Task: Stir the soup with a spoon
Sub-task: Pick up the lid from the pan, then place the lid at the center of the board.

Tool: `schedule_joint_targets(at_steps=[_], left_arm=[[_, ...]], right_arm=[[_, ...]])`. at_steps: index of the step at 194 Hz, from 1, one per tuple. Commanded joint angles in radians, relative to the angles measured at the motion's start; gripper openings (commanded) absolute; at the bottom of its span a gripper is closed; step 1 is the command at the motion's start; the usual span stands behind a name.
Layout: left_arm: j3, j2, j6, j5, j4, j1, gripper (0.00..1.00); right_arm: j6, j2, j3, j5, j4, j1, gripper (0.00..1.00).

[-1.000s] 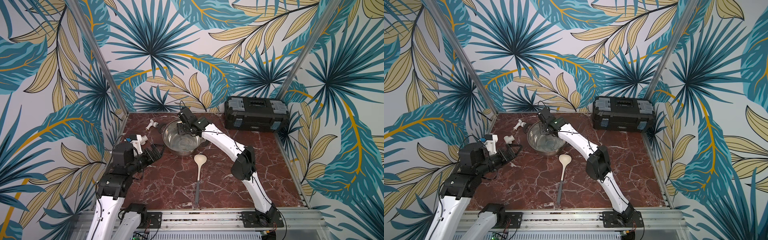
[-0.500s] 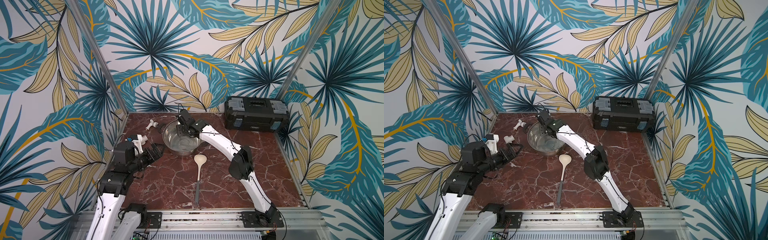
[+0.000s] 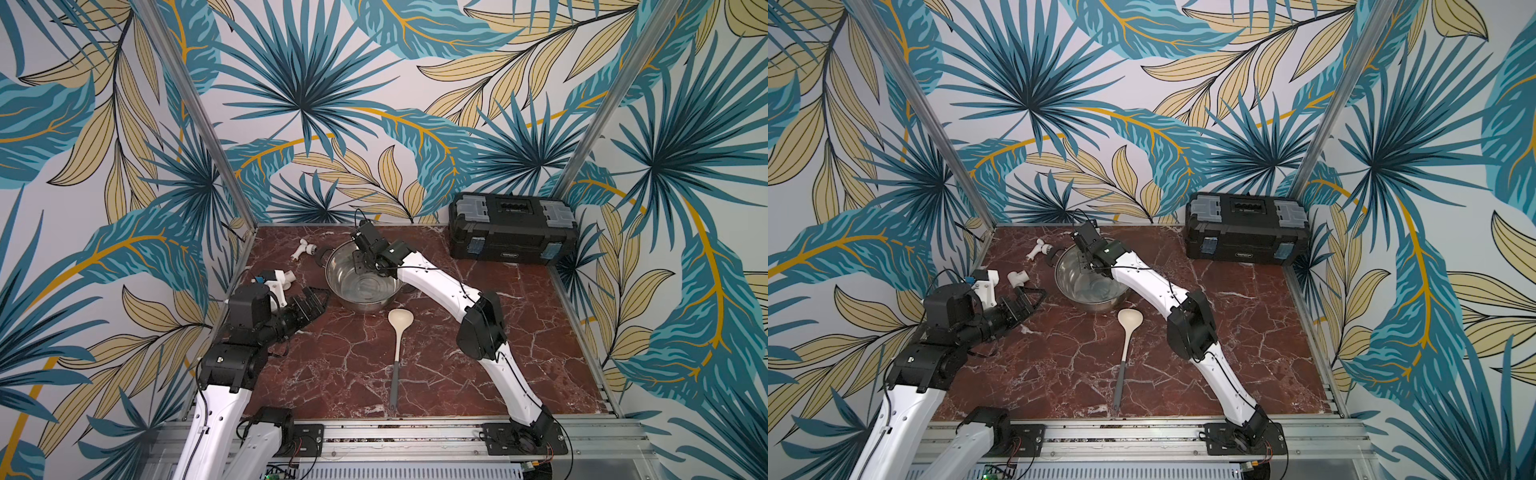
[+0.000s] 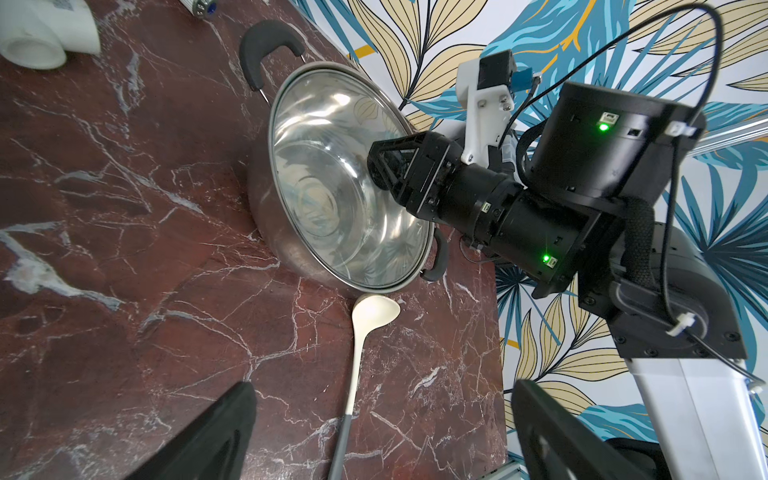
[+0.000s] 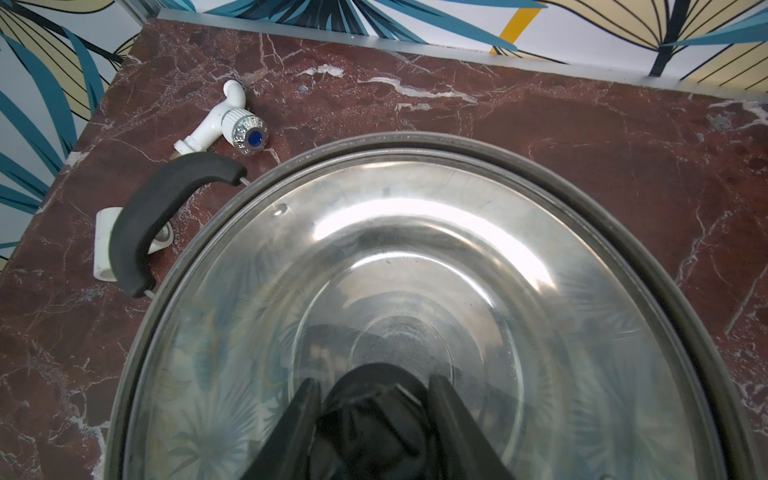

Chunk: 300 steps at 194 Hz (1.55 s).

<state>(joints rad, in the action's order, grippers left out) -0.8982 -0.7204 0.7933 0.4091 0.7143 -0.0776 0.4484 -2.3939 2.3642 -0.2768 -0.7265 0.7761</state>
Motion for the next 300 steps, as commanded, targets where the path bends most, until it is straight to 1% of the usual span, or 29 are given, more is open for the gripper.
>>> schedule_joint_targets(at_steps=[1,46,80,111,121,139,159,186,202,224,242,256,280,300], left_arm=[[0.026,-0.001,-0.004,0.015,-0.021,-0.001,1.00],[0.015,0.002,-0.010,0.018,-0.004,-0.001,1.00],[0.012,0.006,-0.004,0.013,-0.008,-0.001,1.00],[0.005,0.001,0.002,0.019,-0.022,-0.002,1.00],[0.001,-0.001,0.000,0.023,-0.025,-0.001,1.00],[-0.001,-0.001,-0.005,0.027,-0.034,-0.002,1.00],[0.008,-0.008,-0.003,0.044,-0.060,-0.002,1.00],[0.032,-0.027,-0.007,0.088,-0.091,-0.010,1.00],[0.050,-0.039,-0.010,0.097,-0.096,-0.040,1.00],[0.086,-0.061,-0.012,0.089,-0.115,-0.130,1.00],[0.126,-0.072,-0.004,0.050,-0.116,-0.222,1.00],[0.175,-0.066,0.022,0.019,-0.136,-0.290,1.00],[0.256,-0.057,0.074,-0.027,-0.181,-0.389,1.00],[0.298,-0.063,0.092,-0.071,-0.199,-0.461,1.00]], right_arm=[[-0.016,0.064,-0.028,-0.013,0.015,0.011,0.37],[-0.057,0.187,-0.027,-0.044,0.041,0.011,0.34],[-0.076,0.278,-0.036,-0.072,0.015,0.010,0.31],[-0.096,0.408,-0.147,-0.134,0.009,0.005,0.29],[-0.099,0.469,-0.213,-0.159,0.007,0.000,0.29],[-0.093,0.610,-0.381,-0.197,0.008,-0.019,0.27],[-0.063,0.810,-0.626,-0.220,0.027,-0.057,0.27],[0.010,1.071,-0.963,-0.252,0.014,-0.116,0.27],[0.069,1.218,-1.154,-0.246,0.003,-0.165,0.27],[0.137,1.359,-1.372,-0.216,0.013,-0.239,0.27],[0.179,1.419,-1.507,-0.188,0.054,-0.289,0.27],[0.197,1.431,-1.581,-0.177,0.098,-0.316,0.27],[0.213,1.387,-1.657,-0.145,0.184,-0.354,0.27],[0.224,1.319,-1.681,-0.111,0.245,-0.375,0.26]])
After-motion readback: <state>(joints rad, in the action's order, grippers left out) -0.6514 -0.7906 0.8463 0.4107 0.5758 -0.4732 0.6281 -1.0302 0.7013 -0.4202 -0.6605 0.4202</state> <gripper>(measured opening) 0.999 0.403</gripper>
